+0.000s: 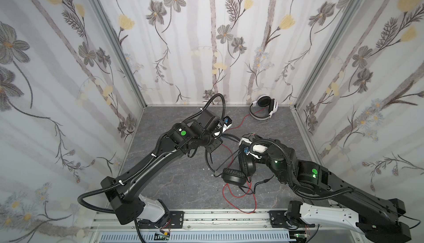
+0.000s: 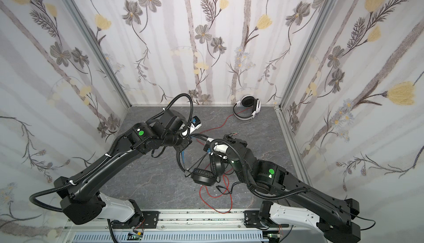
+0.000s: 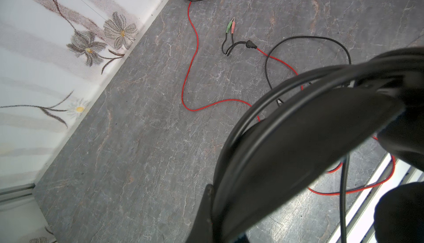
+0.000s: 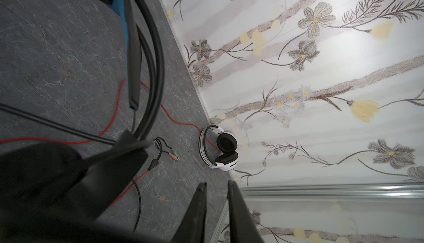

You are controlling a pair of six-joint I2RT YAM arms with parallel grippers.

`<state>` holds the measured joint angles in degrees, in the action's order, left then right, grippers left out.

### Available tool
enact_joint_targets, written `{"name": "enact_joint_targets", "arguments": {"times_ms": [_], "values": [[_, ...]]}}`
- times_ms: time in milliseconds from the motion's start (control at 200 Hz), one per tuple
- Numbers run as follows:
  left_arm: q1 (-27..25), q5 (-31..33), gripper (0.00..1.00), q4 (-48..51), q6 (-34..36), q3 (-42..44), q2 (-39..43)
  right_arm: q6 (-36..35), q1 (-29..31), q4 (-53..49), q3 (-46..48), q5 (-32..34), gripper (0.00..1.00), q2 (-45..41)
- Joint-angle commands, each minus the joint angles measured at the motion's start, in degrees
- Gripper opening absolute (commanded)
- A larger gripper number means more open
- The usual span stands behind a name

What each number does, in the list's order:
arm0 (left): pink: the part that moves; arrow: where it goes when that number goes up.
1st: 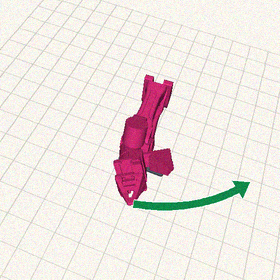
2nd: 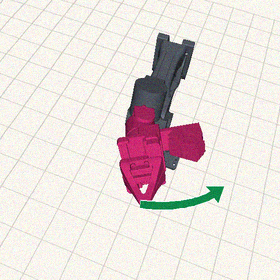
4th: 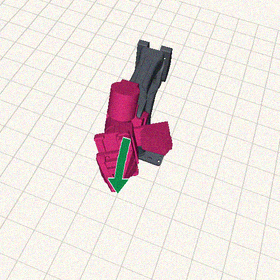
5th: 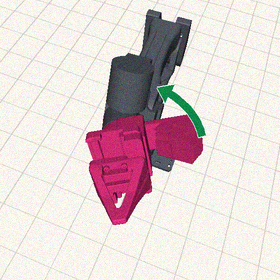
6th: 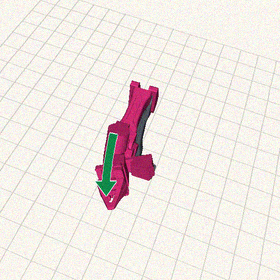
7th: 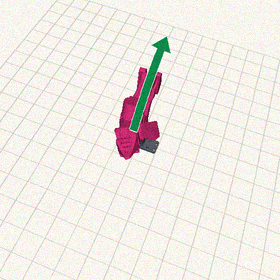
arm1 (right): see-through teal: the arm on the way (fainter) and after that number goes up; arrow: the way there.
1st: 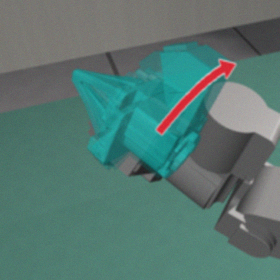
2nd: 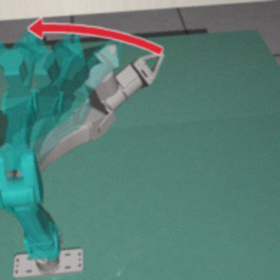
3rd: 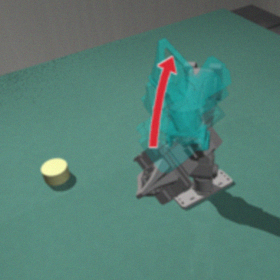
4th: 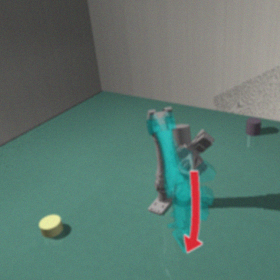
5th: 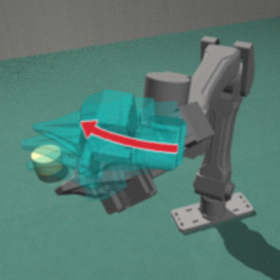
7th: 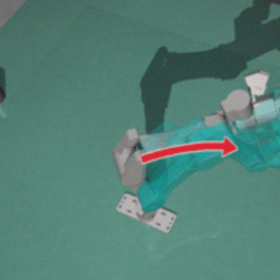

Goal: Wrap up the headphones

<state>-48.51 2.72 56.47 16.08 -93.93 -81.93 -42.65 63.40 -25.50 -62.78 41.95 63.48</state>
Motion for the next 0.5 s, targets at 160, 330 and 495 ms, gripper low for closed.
{"name": "enact_joint_targets", "arguments": {"times_ms": [160,330,495], "values": [[-0.80,-5.17,0.00,-0.09,-2.25,-2.89,0.27,9.34,-10.72,5.21,-0.94,-13.98,0.19,0.72],[-1.11,-7.51,0.00,0.22,-3.21,-4.22,0.28,11.68,-15.55,7.12,-0.49,-22.15,0.20,0.53],[-1.86,-8.39,0.00,0.13,-4.26,-6.43,-0.35,15.88,-20.79,10.20,0.86,-27.84,0.20,0.39]]}}
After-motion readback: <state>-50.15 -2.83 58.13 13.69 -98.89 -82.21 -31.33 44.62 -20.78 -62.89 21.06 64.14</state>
